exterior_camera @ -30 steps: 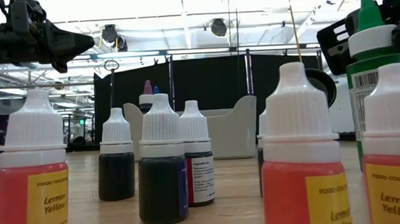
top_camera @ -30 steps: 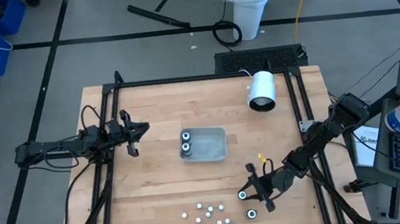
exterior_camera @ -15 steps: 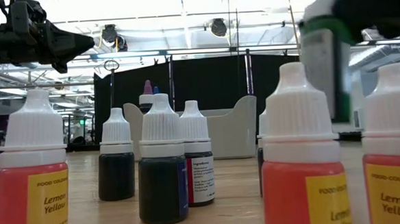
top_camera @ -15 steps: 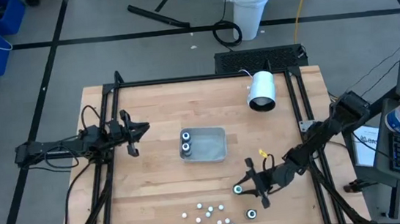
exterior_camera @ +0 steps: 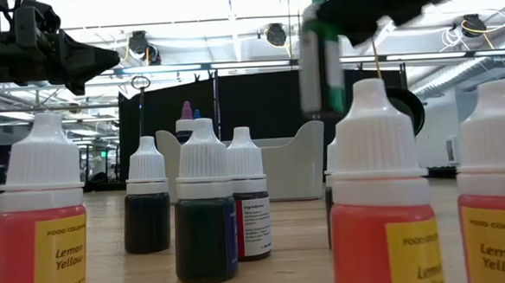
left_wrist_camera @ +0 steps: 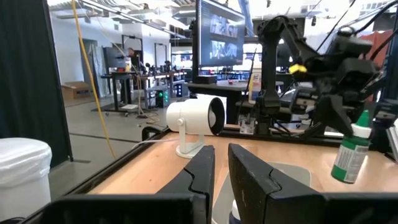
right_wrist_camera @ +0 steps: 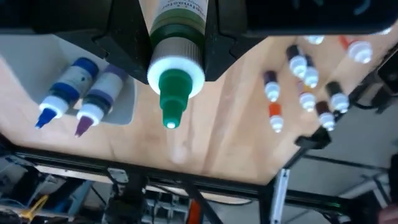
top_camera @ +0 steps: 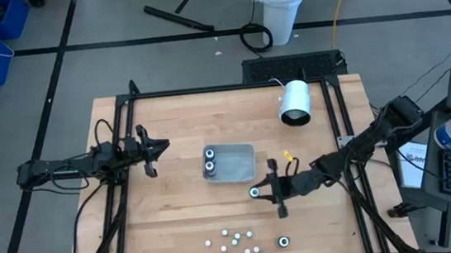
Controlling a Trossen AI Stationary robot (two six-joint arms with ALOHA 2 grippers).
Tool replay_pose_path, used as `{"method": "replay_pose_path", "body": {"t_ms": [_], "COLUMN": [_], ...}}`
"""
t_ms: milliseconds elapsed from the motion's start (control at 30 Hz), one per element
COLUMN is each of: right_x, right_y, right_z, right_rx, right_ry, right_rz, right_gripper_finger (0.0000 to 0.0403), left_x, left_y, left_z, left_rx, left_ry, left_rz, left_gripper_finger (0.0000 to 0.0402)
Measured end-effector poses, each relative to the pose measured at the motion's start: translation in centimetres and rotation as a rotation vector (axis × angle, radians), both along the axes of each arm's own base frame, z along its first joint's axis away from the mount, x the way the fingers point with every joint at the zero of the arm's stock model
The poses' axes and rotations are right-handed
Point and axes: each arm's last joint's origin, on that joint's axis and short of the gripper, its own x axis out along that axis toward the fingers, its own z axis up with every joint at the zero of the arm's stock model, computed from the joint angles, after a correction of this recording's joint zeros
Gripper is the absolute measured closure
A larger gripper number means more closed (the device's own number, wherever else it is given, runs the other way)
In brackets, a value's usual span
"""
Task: Pick & Place food coloring
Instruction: Put the big green food coloring bottle into the gray bin
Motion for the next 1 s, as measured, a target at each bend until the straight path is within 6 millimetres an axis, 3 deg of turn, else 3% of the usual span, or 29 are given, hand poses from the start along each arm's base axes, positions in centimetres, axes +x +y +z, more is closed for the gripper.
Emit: {"method": "replay_pose_path", "body": {"t_ms": [300, 533, 1000], "right_x": [2.6, 4.3, 9.4], "right_y": [-0.2, -1.7, -5.0], "right_z": [3.8, 6.5, 7.6], "right_rx": [-0.051, -0.043, -0.017], "right_ry": [-0.085, -0.139, -0.162], "right_rz": [0.063, -0.015, -0.102], "right_gripper_finger": [0.0294, 0.0295, 0.0294], "left_x": [0.0, 0.0, 0.0], "left_y": [0.0, 0.0, 0.0], "left_z": [0.0, 0.0, 0.0], "left_rx": [0.000, 0.000, 0.005], "left_ry": [0.002, -0.004, -0.004], "left_rz": [0.000, 0.001, 0.002], "left_gripper_finger": [0.0350, 0.0350, 0.0350]}}
